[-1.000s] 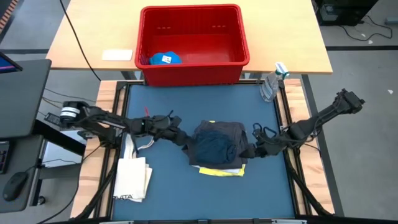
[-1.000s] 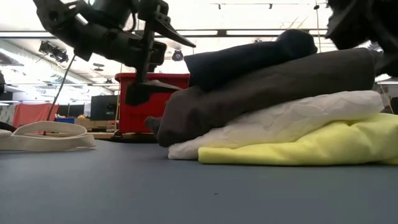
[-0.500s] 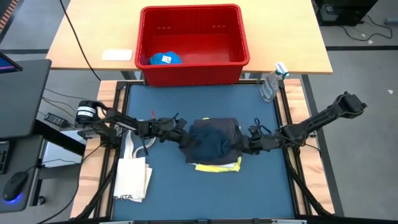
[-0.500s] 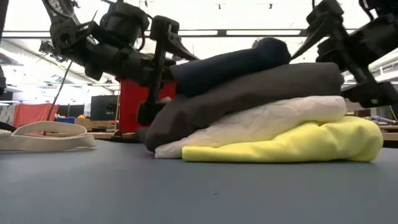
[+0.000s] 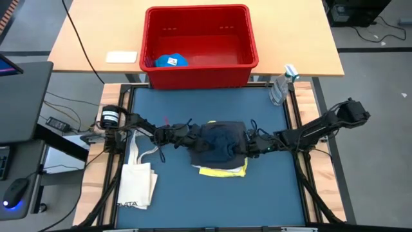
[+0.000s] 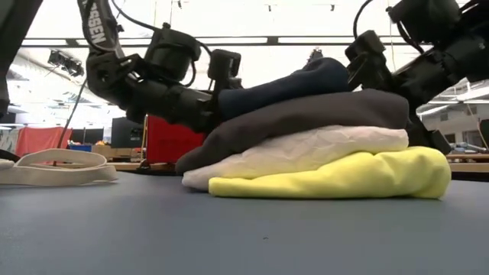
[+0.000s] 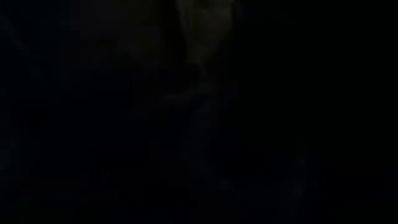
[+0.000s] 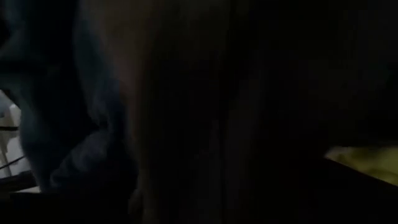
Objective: Fold laundry
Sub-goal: Put the clothes into the red bin
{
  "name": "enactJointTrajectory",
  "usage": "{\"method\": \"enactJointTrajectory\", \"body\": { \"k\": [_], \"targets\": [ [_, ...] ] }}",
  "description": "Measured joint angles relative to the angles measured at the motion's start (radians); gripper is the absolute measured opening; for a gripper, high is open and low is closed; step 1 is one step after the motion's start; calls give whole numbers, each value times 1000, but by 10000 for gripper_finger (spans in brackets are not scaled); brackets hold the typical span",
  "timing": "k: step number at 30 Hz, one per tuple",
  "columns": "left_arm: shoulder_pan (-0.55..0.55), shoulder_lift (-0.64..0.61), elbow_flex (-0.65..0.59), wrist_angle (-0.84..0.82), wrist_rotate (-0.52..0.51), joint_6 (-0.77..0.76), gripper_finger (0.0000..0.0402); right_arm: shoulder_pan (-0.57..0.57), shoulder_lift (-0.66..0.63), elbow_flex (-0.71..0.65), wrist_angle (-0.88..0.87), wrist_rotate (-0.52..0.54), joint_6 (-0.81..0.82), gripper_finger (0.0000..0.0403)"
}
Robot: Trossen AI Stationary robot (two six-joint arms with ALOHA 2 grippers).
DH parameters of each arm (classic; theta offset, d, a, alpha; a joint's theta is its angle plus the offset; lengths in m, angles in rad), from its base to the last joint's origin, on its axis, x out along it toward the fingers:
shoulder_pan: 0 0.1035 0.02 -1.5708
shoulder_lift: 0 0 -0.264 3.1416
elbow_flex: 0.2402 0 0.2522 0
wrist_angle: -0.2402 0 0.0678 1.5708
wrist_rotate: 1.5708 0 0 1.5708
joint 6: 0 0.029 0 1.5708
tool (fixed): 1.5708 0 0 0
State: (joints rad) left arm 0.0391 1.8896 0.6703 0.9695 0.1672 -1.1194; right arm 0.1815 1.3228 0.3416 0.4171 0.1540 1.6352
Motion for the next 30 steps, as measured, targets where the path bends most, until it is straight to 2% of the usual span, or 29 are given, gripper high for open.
{"method": "enactJointTrajectory", "body": {
  "k": [5,11,12,13,22,25,30],
  "targets": [
    [1,27,33,0,10,39,183,-1,45,1,36,-12,0,284],
    [22,30,33,48,43,37,74,-1,24,0,36,-7,-31,130],
    [26,31,33,57,51,35,71,-2,23,0,39,-5,-40,104],
    [29,31,34,64,62,34,71,-2,19,0,40,-5,-47,93],
    [51,-8,84,112,141,-40,71,0,-39,-2,84,-10,-58,94],
    [63,-72,85,79,148,-39,71,1,-90,-1,96,-9,-59,94],
    [85,-190,88,-66,154,-22,71,0,-186,-1,98,14,-66,94]
  ]
}}
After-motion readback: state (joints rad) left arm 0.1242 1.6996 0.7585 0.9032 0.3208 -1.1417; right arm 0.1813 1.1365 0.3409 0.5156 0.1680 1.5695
